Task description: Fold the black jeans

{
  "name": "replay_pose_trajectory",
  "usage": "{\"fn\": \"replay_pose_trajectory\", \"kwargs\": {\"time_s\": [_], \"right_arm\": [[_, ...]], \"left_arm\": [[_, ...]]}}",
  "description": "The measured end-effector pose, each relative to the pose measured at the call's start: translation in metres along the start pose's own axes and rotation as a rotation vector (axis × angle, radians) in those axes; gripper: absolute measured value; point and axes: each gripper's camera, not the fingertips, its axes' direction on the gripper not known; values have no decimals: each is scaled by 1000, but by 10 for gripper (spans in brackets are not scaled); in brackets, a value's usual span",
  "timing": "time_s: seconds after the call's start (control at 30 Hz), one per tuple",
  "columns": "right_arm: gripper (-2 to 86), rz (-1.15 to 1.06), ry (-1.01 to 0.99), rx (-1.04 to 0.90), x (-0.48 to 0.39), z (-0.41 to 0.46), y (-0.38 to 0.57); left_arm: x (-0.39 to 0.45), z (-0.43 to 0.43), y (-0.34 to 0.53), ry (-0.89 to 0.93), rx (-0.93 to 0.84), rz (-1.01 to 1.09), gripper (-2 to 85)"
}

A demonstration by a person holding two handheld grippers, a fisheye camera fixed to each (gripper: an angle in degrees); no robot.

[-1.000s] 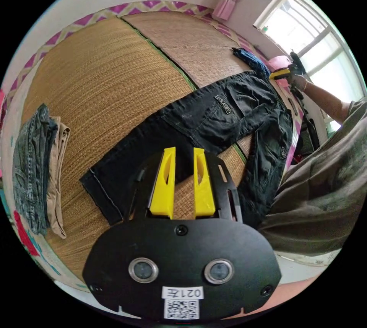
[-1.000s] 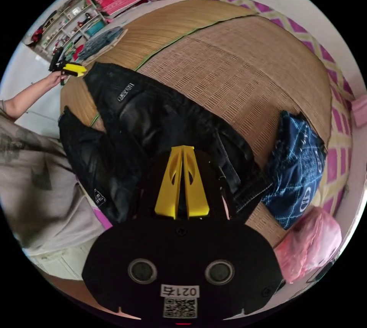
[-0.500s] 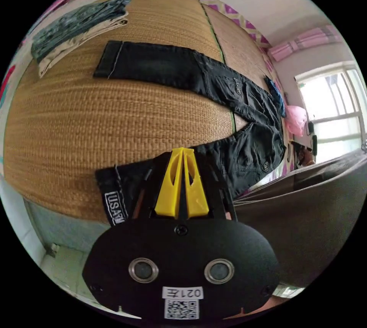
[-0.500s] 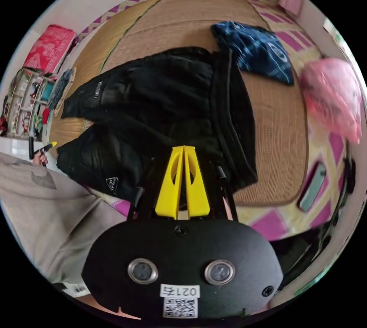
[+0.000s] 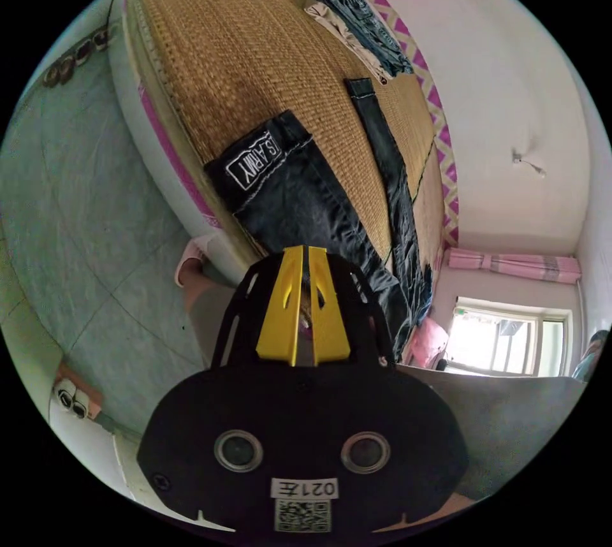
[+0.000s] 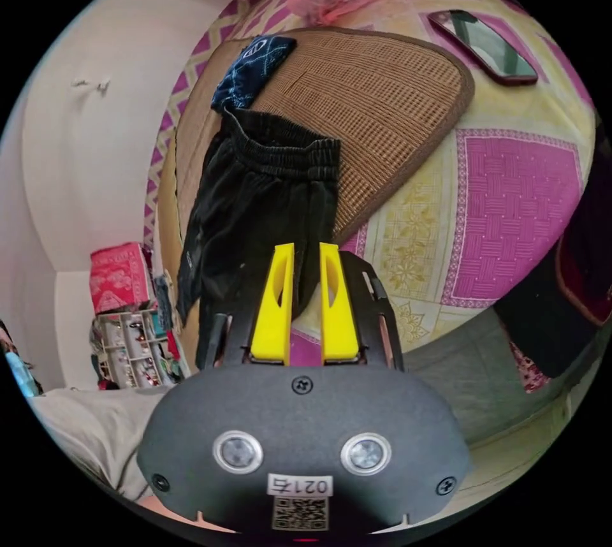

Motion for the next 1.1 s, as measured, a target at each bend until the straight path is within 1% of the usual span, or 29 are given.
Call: {"fn": "replay_pose_trajectory", "kwargs": {"time_s": [0.1, 0.2, 0.3, 0.43, 0.57, 0.73, 0.9, 1.1], "right_arm": [[76, 21, -42, 12, 20, 7, -9], [78, 21, -8, 36, 31, 10, -21], [81, 48, 54, 34, 46, 15, -34], [86, 80, -46, -7, 63, 31, -47], [77, 103, -41, -11, 71, 38, -51], [71, 196, -117, 3, 94, 40, -52], [67, 196, -89, -14, 94, 45, -60], [66, 183, -63, -56, 91, 50, -74]], "left_arm": [[-9, 12, 10, 14, 15, -20, 60], [-12, 26, 17, 3, -9, 11, 82], [-19, 33, 25, 4, 2, 16, 81], [-31, 38, 36, 27, 16, -3, 75], [-42, 36, 50, 47, 72, -51, 77], [-54, 35, 62, 82, 141, -89, 77], [-65, 39, 62, 101, 217, -154, 80], [-77, 31, 78, 86, 250, -224, 69]]}}
